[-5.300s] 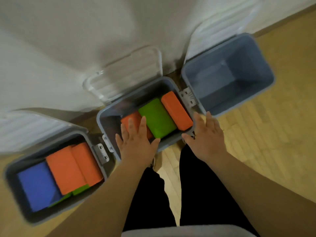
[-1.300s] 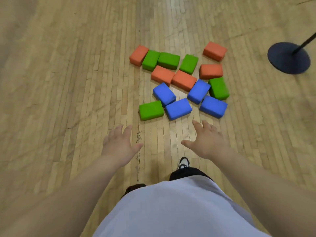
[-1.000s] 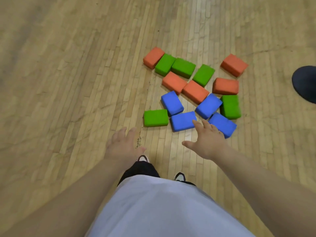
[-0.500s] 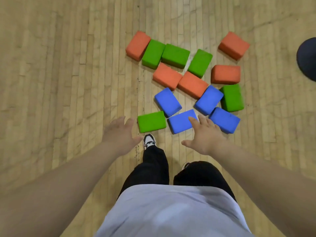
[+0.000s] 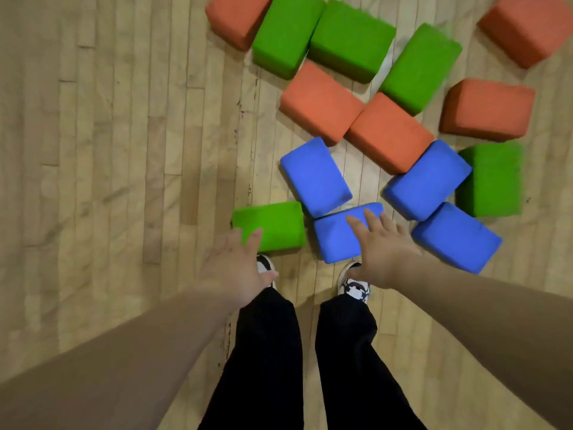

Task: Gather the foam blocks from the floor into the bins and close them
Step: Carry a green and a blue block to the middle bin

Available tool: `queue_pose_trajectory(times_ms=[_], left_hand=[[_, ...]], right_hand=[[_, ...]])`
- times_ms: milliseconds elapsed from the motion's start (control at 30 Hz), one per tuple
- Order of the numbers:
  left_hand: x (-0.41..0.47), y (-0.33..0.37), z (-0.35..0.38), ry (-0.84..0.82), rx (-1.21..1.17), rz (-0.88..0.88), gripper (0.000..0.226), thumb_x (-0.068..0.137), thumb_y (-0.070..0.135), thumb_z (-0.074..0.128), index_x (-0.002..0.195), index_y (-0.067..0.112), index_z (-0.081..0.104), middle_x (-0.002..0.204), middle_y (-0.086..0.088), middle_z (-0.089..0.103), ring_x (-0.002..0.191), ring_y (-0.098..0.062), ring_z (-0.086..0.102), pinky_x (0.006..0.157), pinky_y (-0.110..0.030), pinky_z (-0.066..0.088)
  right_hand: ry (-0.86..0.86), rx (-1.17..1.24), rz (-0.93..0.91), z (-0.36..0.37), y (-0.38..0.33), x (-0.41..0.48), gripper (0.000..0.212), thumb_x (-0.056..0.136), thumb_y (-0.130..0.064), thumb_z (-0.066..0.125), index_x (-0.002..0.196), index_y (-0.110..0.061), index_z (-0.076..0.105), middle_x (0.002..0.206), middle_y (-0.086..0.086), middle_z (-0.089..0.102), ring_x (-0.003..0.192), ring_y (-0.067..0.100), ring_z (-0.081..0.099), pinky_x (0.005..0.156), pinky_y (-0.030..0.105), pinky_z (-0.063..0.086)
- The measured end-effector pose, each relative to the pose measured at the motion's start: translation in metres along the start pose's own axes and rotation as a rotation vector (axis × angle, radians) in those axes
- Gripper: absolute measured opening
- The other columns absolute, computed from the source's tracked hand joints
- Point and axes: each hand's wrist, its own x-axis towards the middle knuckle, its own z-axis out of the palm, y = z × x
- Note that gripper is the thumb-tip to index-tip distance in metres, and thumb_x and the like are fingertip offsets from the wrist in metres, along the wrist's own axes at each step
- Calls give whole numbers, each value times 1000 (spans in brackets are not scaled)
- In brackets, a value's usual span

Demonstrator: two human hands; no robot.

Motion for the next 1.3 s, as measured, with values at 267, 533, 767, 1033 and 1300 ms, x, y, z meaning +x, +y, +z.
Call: queue_pose_trajectory(times_ms=[267, 533, 767, 1033, 1300], left_hand=[[181, 6, 73, -76, 176, 120, 101, 91, 73, 53, 163, 33, -6, 171, -12, 2, 156, -35, 9, 125, -54, 17], [291, -7, 119, -43, 140, 116, 103, 83, 77, 61, 159, 46, 1, 161, -19, 26, 149, -40, 24, 122, -57, 21], [269, 8, 135, -108, 208, 297, 83, 93, 60, 62, 156, 59, 8, 138, -7, 32, 129, -31, 39, 116, -51, 29], [278, 1, 127, -205, 408, 370, 83, 91, 71, 55, 152, 66, 0, 144, -5, 40, 133, -34, 33, 112, -51, 28], [216, -4, 138, -164, 277, 239, 77, 89, 82, 41, 153, 65, 3, 134, -10, 40, 129, -37, 45, 108, -46, 38]], right_hand=[[39, -204, -152, 84, 39, 180, 106, 75, -63, 72, 156, -25, 15, 162, 8, 19, 151, 33, 16, 123, 51, 19], [82, -319, -207, 157, 75, 256, 124, 73, -64, 75, 157, -35, -12, 161, 10, 19, 151, 35, 17, 123, 50, 17], [99, -379, -155, 175, 73, 246, 117, 80, -73, 63, 150, -50, -28, 148, 12, 36, 127, 36, 36, 108, 45, 33], [12, -319, -288, 162, 90, 237, 89, 95, -63, 52, 153, -59, -15, 140, 9, 33, 127, 33, 37, 112, 45, 32], [-61, -264, -243, 156, 75, 199, 83, 90, -79, 40, 153, -60, -11, 127, 6, 48, 116, 29, 46, 93, 42, 40]])
